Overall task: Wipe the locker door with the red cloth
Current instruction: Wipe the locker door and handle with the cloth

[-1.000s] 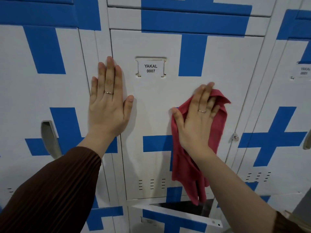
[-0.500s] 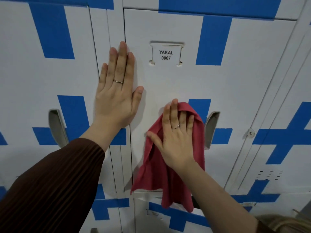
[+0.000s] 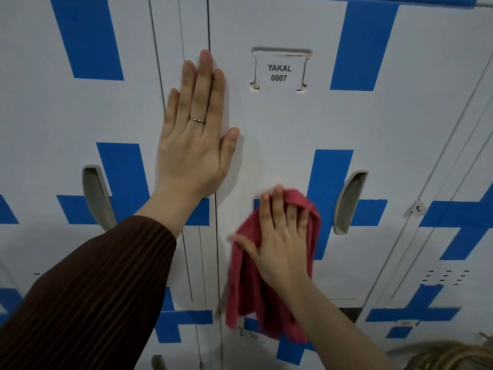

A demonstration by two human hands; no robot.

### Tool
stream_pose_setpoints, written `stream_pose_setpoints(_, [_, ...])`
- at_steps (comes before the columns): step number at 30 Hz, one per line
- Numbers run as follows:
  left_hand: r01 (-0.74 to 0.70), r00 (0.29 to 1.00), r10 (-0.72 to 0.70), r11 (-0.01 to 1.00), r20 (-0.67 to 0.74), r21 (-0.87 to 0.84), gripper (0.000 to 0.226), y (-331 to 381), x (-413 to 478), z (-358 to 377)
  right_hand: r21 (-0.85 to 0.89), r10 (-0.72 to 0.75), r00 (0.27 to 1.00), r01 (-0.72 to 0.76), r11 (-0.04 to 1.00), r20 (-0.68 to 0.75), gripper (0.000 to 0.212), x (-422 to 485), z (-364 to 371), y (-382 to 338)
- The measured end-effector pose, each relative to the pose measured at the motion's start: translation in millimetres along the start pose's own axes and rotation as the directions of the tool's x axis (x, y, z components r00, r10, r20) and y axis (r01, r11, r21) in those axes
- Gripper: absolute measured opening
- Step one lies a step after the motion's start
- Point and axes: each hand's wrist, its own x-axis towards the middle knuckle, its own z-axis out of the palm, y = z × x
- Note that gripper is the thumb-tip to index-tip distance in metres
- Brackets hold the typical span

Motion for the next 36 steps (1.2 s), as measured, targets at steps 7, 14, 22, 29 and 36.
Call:
stream_pose_setpoints(7, [-0.002, 1.0, 0.002, 1.0, -0.002, 0.008, 0.06, 0, 0, 0, 0.033, -0.039, 0.998, 0.038, 0.999, 0.045, 0.088, 1, 13, -35])
stream_pose_setpoints(14, [-0.009, 1.0, 0.009, 1.0, -0.001, 0.0, 0.059, 1, 0, -1, -0.032, -0.094, 0.994, 0.096, 0.995, 0.054, 0.086, -19, 20, -19])
stream_pose_setpoints(22, [-0.001, 1.0, 0.001, 1.0, -0.002, 0.006, 0.06, 1, 1, -1, -0.026, -0.053, 0.995, 0.055, 0.998, 0.09, 0.087, -30, 26, -26])
stream_pose_setpoints(29, [0.002, 1.0, -0.002, 1.0, 0.011, -0.002, 0.06, 1, 0, -1, -0.136, -0.084, 0.954, 0.128, 0.982, 0.287, 0.063, -76, 20, 31])
stream_pose_setpoints(36, [0.01, 1.0, -0.01, 1.0, 0.01, 0.002, 0.061, 1, 0, -1, -0.03, 0.256, 0.964, -0.259, 0.966, -0.079, 0.095, 7, -28, 71])
